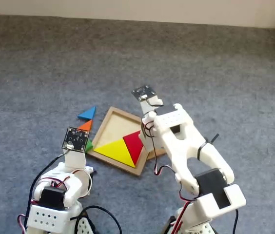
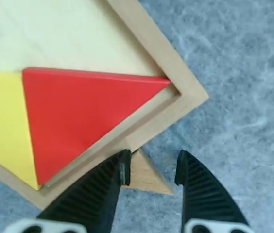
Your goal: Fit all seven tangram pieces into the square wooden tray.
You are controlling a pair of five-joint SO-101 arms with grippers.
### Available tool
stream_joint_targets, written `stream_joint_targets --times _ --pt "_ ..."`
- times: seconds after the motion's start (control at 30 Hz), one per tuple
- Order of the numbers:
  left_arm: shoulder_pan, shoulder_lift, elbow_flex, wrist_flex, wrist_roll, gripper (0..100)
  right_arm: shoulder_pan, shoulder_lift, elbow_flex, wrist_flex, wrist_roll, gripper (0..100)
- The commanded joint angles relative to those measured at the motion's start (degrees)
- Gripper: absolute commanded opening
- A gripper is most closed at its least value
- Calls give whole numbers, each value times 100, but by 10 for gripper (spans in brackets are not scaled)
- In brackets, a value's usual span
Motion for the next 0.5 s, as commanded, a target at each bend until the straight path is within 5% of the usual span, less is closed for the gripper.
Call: stream_joint_targets --times 0.0,0.47 --pt "-4 -224 119 26 62 17 -13 180 -382 549 -26 166" --pt "-4 -224 119 26 62 17 347 -488 -497 1622 404 166"
